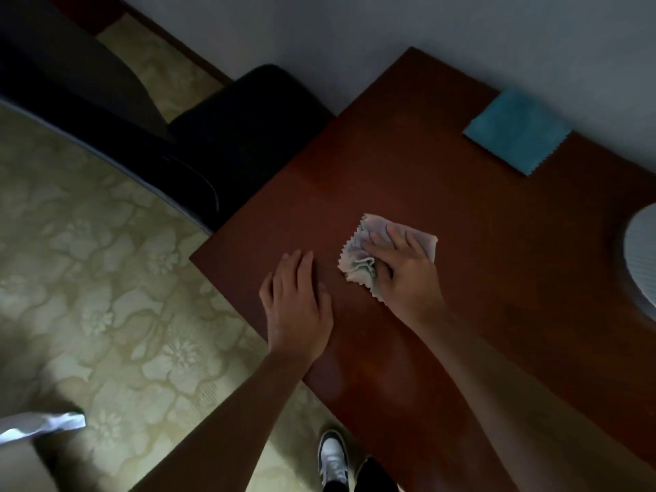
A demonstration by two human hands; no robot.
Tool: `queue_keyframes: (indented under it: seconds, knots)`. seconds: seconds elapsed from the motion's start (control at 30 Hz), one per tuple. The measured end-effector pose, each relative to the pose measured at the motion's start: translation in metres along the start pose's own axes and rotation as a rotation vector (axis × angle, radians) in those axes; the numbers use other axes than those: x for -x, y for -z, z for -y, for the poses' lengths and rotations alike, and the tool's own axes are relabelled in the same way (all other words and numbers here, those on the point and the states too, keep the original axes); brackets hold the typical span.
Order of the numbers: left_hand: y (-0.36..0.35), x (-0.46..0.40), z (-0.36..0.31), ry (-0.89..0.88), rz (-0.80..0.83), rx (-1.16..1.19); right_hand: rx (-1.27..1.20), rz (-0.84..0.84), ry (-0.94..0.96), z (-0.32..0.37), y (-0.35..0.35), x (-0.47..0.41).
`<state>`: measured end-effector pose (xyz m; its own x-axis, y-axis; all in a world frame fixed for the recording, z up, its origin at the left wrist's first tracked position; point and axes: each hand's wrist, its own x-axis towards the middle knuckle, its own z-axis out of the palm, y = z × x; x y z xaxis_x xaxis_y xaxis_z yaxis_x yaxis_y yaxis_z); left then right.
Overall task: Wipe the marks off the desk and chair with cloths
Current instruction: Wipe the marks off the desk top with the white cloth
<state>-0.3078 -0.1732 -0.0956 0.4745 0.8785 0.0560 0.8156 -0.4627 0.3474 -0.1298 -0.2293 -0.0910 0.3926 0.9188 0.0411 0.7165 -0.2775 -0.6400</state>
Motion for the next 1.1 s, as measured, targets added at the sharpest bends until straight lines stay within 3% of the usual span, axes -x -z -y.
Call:
queue_keyframes:
  seconds: [0.33,0.53,0.67,0.83,1.1]
  knots:
    - [-0.006,-0.068,0.017,0.222,-0.053,-0.099,0.039,0.170,0.270,0.042,-0.044,-0.114]
    - [-0.005,-0.072,0.017,0.215,-0.038,-0.146,0.023,0.174,0.327,0.056,-0.064,-0.176]
    - [-0.004,-0.099,0.007,0.095,0.064,-0.202,-0.033,0.163,0.311,0.055,-0.061,-0.179]
    - [-0.023,-0.151,-0.017,0.089,0.007,-0.116,-0.003,0.082,0.246,0.015,-0.024,-0.227]
    - [-0.028,-0.153,-0.014,0.085,0.028,-0.143,0.109,0.040,0.115,-0.009,-0.015,-0.288]
